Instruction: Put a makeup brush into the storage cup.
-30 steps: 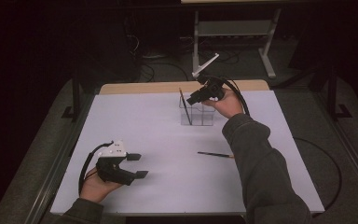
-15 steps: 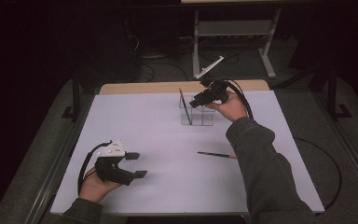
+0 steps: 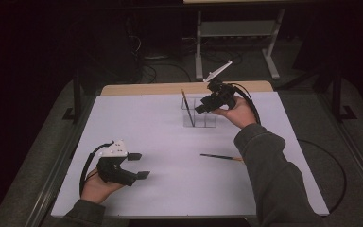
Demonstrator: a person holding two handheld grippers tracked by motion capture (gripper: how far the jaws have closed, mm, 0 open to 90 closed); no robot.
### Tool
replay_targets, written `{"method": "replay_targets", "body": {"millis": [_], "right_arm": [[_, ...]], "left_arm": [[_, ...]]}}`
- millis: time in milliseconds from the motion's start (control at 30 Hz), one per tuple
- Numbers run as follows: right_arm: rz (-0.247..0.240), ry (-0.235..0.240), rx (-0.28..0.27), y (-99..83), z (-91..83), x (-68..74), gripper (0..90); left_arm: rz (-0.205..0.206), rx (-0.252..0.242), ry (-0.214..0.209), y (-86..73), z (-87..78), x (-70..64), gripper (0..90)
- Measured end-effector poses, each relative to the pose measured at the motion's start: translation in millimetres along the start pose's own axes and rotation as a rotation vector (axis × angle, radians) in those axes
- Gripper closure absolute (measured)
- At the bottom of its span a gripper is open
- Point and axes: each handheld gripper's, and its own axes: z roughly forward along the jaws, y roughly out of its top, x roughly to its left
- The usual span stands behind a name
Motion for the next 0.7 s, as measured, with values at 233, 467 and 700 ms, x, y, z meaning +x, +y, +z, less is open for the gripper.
{"method": "replay_targets", "body": {"millis": [233,467,700], "right_arm": [[-0.014,0.016,-0.007,-6.5,-4.2,5.4,41.0],[-0.021,0.020,-0.011,-12.1,-10.4,11.3,39.8],[-0.029,0.021,-0.025,-18.0,-18.4,18.2,38.9]], "left_arm": [[0.008,-0.002,0.002,0.1,-1.9,0.5,25.7],[0.004,0.000,0.001,0.7,-0.3,-0.4,25.6],[0.010,0.006,-0.005,1.2,0.7,-0.3,25.6]]}}
